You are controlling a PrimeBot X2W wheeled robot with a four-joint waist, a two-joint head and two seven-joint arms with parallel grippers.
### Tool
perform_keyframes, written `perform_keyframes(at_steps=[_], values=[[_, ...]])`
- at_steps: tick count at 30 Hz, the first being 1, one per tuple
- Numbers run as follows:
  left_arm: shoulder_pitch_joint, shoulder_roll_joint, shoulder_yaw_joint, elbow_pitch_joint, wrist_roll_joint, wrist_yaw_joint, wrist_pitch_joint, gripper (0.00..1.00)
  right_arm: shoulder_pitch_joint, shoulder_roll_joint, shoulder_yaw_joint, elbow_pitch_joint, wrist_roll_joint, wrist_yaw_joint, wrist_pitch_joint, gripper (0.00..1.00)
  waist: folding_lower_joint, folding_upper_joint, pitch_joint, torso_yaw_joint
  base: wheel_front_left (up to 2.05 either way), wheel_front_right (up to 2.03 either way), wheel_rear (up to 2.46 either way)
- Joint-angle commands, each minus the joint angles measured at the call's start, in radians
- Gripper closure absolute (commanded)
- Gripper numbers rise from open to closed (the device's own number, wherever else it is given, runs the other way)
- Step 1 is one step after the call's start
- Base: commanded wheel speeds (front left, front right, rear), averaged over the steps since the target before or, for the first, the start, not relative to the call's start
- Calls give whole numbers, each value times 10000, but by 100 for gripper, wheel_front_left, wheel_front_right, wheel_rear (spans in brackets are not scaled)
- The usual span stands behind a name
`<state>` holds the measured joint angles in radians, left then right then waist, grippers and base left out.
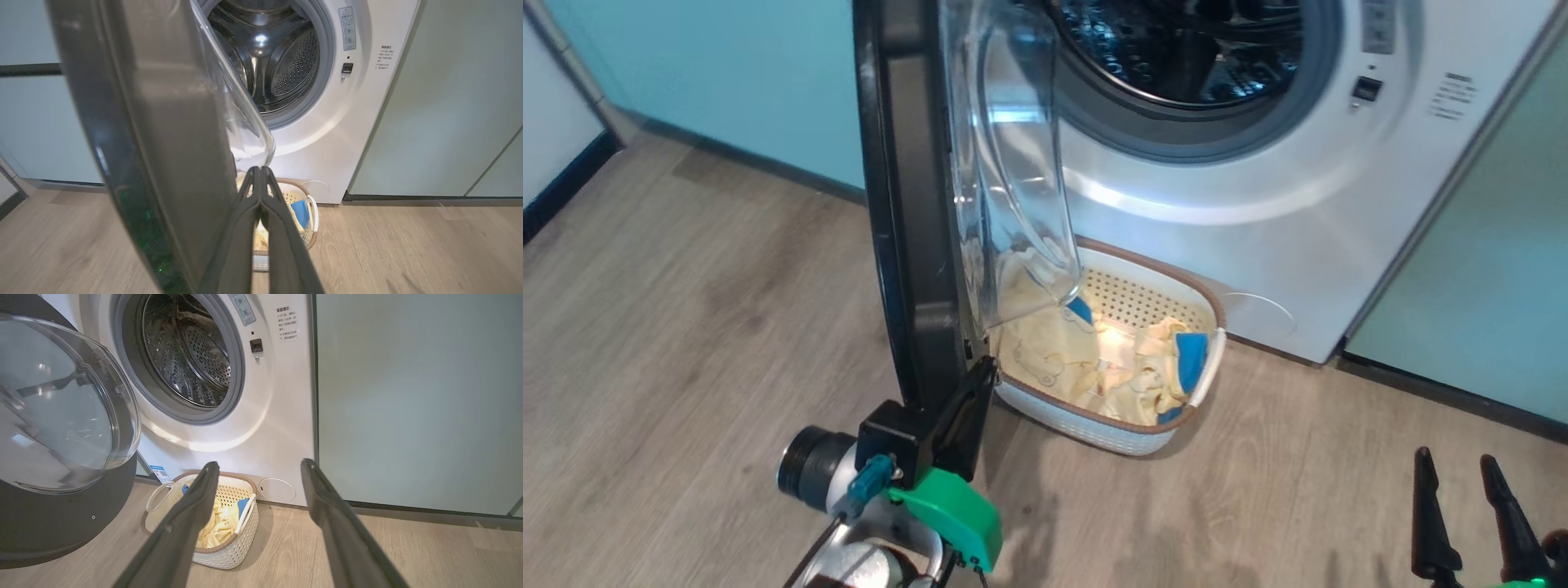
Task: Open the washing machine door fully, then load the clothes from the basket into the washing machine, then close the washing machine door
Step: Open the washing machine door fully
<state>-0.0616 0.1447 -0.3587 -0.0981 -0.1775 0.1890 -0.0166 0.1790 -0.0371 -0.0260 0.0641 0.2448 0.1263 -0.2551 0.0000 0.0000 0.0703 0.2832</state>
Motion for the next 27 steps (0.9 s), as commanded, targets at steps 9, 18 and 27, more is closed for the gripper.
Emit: perform_keyframes(at_steps=[9,18,27], values=[[-197,406,889,-222,-131,251,-333,100,-251,-131,214,-317,-78,44,-67,0,0,0,-35,478,0,0,0],[-96,734,1438,4,-248,458,-626,100,-290,-131,224,-313,-114,44,-67,0,0,0,-4,492,0,0,0],[-344,1101,2103,652,-440,581,-1143,100,-368,-131,213,-288,-130,44,-67,0,0,0,98,431,0,0,0]])
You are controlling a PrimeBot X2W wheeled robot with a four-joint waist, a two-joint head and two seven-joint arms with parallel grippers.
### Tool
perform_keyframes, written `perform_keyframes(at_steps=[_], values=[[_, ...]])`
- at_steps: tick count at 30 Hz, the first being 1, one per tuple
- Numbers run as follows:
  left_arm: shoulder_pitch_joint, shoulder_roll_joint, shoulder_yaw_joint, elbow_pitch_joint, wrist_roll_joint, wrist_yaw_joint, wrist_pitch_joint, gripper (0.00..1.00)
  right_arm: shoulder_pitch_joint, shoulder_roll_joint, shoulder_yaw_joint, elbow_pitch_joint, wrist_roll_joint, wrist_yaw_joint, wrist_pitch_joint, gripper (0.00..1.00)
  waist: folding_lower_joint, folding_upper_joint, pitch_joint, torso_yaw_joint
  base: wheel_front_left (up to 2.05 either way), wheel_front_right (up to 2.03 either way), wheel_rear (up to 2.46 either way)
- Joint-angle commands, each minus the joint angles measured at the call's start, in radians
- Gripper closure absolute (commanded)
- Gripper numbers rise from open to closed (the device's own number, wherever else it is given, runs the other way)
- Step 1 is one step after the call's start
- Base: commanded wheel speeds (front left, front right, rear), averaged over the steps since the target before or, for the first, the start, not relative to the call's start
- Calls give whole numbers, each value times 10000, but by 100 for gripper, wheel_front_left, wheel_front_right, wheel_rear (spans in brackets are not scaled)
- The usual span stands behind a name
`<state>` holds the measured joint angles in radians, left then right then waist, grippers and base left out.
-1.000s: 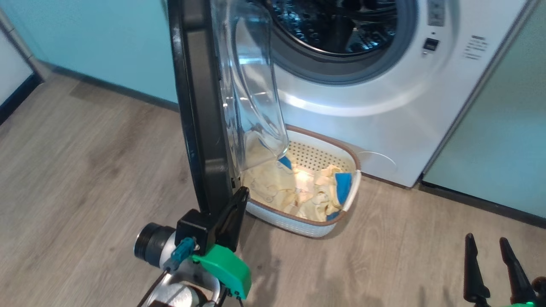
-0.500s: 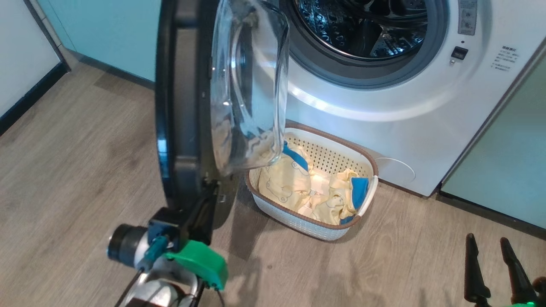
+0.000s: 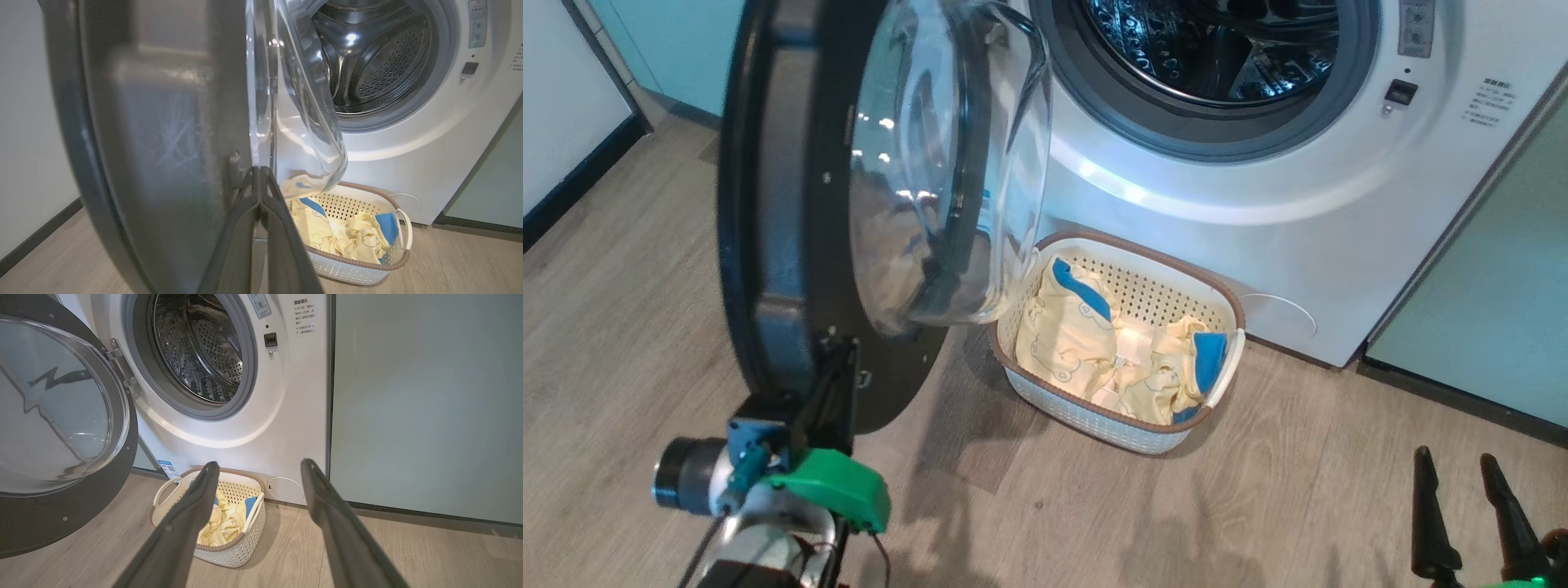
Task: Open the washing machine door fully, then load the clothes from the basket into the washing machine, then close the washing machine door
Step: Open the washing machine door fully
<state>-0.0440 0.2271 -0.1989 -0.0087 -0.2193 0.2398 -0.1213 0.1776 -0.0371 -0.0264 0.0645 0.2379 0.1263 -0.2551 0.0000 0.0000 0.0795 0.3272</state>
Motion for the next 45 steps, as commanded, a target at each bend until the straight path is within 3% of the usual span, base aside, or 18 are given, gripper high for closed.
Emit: perform_keyframes(at_steps=[1,17,26,45], values=[[-563,300,599,-157,-88,73,-178,100,-367,-131,221,-289,-65,44,-67,0,0,0,21,-22,0,0,0],[-1167,708,1736,1530,-872,-130,-1172,100,-430,-131,141,-314,-214,44,-67,0,0,0,226,-57,0,0,0],[-2096,835,2505,2781,-1043,-681,-1397,100,-472,-131,116,-404,-515,44,-67,0,0,0,556,32,0,0,0],[-3588,322,4559,4158,-92,-1679,-1404,100,-531,-622,-28,-687,-672,44,-67,0,0,0,1420,60,0,0,0]])
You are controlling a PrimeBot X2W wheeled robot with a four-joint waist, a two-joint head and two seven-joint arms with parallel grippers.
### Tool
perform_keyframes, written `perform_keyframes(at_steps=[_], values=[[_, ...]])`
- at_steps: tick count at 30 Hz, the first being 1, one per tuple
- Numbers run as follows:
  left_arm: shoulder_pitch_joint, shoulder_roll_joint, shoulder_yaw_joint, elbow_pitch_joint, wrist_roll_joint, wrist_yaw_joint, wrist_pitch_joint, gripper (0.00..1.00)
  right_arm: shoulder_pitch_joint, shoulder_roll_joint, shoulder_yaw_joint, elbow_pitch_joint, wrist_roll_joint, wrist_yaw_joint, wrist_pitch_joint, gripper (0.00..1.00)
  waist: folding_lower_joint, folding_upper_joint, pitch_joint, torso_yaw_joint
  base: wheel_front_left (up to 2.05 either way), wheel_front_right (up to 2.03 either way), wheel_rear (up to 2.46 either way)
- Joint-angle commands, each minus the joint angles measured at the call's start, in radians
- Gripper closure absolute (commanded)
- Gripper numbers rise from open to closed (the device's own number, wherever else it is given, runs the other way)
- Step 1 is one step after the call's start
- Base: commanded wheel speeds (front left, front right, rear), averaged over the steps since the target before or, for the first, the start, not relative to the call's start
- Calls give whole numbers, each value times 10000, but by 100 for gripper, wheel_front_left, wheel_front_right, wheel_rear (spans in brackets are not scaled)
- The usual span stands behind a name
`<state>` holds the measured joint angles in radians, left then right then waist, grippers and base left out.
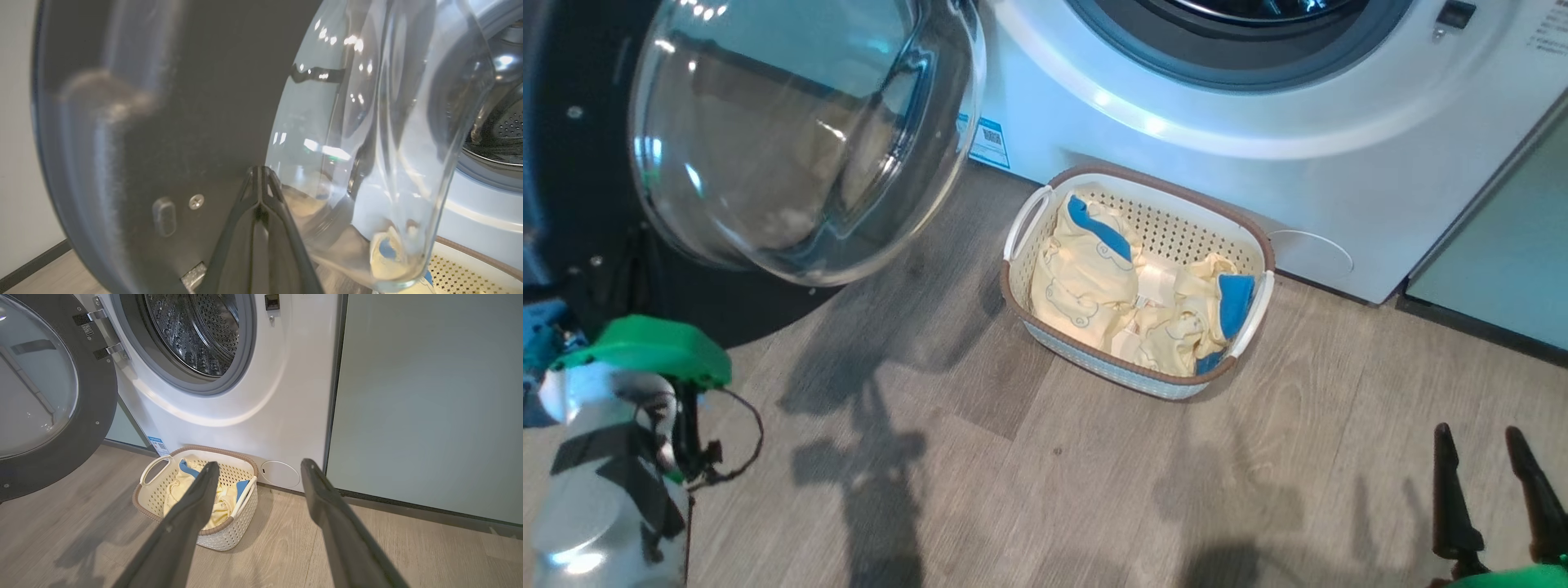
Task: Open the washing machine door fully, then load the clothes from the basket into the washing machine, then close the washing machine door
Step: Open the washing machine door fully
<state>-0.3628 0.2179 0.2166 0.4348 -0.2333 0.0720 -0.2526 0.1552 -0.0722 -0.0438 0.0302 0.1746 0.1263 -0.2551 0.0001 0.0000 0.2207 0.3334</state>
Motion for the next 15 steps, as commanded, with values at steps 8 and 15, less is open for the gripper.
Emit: perform_keyframes(at_steps=[8,15], values=[[-830,333,1329,104,452,-148,-91,100,-376,-374,107,-413,-72,44,-67,0,-1,0,272,-11,0,0,0],[-1075,293,1989,430,681,-327,-91,100,-518,-393,167,-401,-89,44,-67,0,-1,0,397,-62,0,0,0]])
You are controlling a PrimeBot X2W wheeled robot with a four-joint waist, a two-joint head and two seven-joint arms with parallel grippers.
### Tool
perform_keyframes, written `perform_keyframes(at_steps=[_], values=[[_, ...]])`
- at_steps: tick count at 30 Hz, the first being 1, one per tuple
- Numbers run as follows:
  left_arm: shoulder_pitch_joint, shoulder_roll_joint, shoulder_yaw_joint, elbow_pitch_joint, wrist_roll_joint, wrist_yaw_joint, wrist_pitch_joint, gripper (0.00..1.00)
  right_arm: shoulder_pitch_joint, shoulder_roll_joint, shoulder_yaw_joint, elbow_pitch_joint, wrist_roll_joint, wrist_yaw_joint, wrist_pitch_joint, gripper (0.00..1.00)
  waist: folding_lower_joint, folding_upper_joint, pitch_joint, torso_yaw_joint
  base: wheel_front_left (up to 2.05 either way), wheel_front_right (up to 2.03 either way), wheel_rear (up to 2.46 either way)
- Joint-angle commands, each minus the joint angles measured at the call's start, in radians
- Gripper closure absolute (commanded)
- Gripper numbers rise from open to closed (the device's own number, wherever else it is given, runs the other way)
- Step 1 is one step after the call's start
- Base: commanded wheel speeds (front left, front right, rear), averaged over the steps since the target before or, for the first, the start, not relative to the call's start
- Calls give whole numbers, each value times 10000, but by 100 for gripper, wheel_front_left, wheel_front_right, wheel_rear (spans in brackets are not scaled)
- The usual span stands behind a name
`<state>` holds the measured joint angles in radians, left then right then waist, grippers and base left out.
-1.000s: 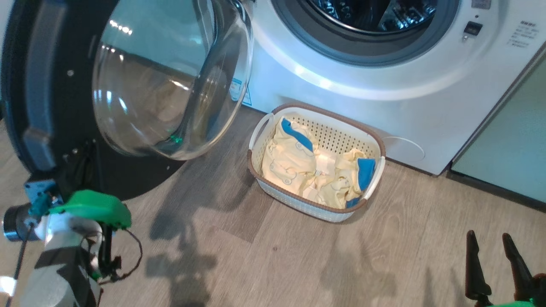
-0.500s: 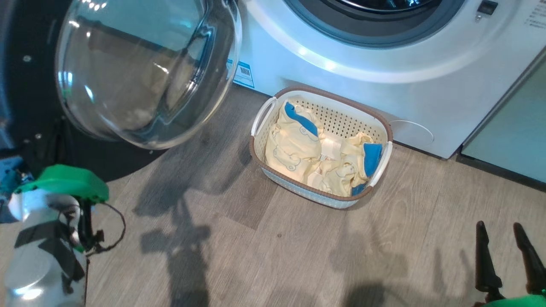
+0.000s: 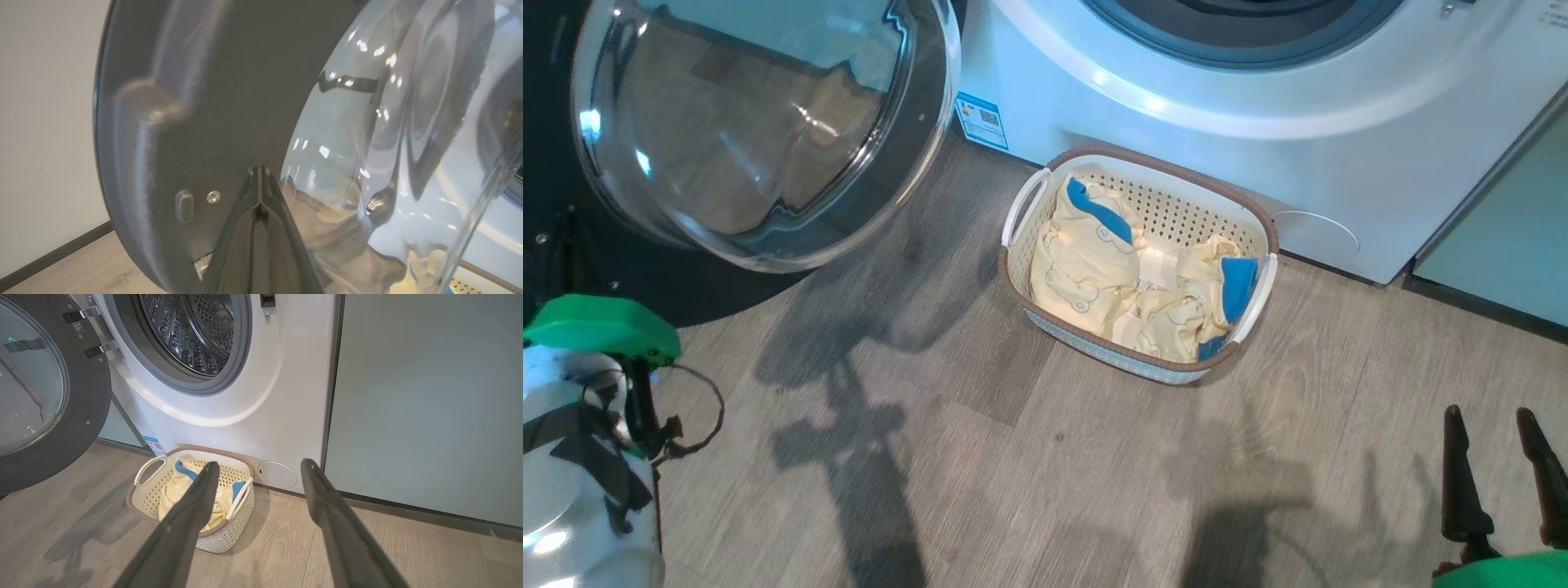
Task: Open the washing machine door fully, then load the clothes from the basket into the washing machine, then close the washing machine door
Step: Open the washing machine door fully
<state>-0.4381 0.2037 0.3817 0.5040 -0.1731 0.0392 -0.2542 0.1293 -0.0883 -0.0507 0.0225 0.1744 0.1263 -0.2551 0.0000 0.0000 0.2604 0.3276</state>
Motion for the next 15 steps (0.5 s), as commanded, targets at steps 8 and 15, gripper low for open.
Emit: perform_keyframes(at_steps=[8,15], values=[[9,-10,834,-584,444,-391,-76,100,-455,-124,250,-322,-94,44,-67,0,0,0,44,-94,0,0,0],[926,-762,1105,-1772,836,-479,-76,100,-593,22,222,-312,-68,44,-67,0,0,0,-41,-250,0,0,0]])
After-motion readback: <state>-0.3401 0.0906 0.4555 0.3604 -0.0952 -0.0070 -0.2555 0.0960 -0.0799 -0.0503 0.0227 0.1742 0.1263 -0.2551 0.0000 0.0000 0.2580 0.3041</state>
